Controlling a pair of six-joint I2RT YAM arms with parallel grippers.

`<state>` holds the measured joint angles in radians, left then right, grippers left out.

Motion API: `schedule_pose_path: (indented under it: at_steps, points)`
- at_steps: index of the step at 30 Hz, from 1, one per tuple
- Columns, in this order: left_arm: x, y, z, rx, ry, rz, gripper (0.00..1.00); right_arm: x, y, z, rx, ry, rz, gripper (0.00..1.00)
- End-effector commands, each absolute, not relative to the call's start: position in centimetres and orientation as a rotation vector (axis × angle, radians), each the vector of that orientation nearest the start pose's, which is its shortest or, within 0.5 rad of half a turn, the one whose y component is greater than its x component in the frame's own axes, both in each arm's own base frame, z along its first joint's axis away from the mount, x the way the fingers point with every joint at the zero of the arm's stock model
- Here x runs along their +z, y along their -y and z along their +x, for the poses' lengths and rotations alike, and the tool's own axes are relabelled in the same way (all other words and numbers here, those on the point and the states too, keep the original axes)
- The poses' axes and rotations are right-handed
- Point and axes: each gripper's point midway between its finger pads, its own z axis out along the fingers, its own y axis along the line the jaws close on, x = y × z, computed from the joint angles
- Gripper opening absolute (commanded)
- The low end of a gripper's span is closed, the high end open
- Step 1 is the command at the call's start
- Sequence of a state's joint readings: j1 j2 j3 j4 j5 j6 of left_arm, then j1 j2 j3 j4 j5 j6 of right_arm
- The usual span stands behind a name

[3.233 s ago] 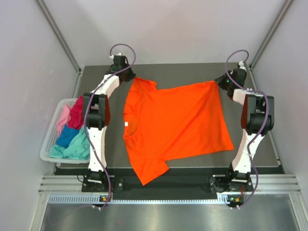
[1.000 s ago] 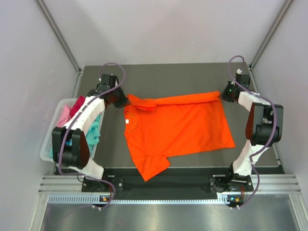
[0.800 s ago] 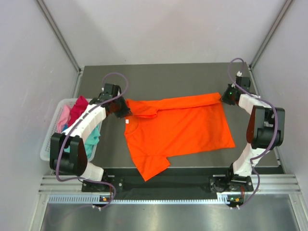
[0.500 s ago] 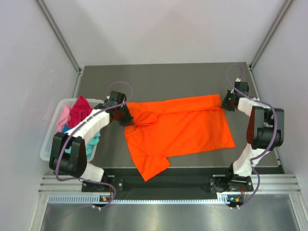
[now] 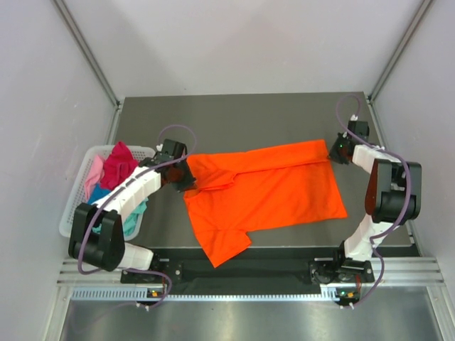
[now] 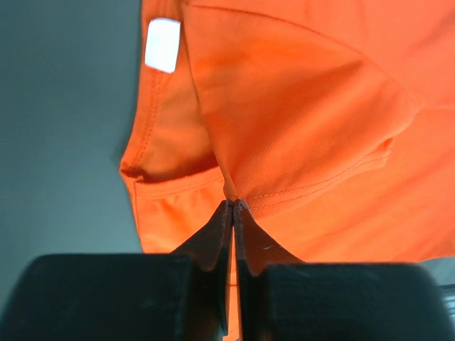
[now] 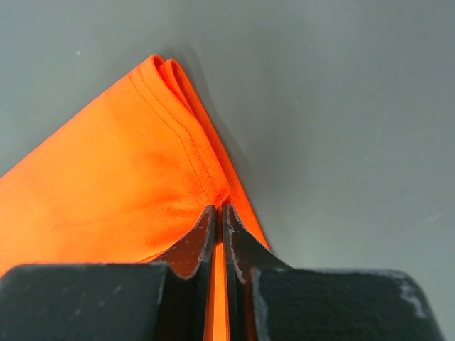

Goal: Fold and stack the t-shirts
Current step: Fold the tshirt

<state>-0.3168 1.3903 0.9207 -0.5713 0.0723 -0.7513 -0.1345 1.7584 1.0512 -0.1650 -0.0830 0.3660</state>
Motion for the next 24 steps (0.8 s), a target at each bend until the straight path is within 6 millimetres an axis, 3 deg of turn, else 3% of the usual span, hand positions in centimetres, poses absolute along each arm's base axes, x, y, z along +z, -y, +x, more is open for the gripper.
schedule_pose_path:
  at_steps: [1, 3, 7, 8, 11, 16, 17, 19, 20, 24]
  points:
    - [7.9, 13.8, 27.8, -0.422, -2.664, -0.544, 0.09, 5.4, 3.8, 42.1, 0.17, -2.36, 0.572, 0.04]
    - [7.9, 13.4, 27.6, -0.369, -2.678, -0.546, 0.32, 5.4, 4.0, 41.5, 0.15, -2.386, 0.579, 0.12]
    - [9.6, 12.2, 29.0, -0.26, -2.639, -0.512, 0.44, 6.3, 4.3, 40.7, 0.116, -2.419, 0.617, 0.22]
    - [10.8, 12.2, 30.2, -0.248, -2.607, -0.483, 0.46, 6.3, 4.5, 40.3, 0.103, -2.432, 0.644, 0.24]
    - [12.0, 11.8, 33.1, -0.191, -2.544, -0.456, 0.47, 6.8, 4.4, 39.8, 0.096, -2.452, 0.669, 0.28]
    - [13.7, 13.3, 38.5, -0.254, -2.449, -0.398, 0.43, 8.1, 4.0, 40.0, 0.126, -2.421, 0.688, 0.29]
    - [12.7, 13.4, 39.3, -0.239, -2.467, -0.394, 0.43, 8.1, 3.9, 40.0, 0.132, -2.422, 0.692, 0.29]
    - [12.8, 13.4, 40.8, -0.222, -2.462, -0.406, 0.42, 8.4, 3.8, 40.3, 0.146, -2.411, 0.696, 0.29]
    - [11.2, 13.3, 41.4, -0.196, -2.497, -0.411, 0.41, 8.4, 3.7, 40.5, 0.151, -2.407, 0.699, 0.29]
    - [8.5, 13.0, 42.8, -0.138, -2.553, -0.437, 0.36, 8.2, 2.9, 41.6, 0.201, -2.38, 0.674, 0.28]
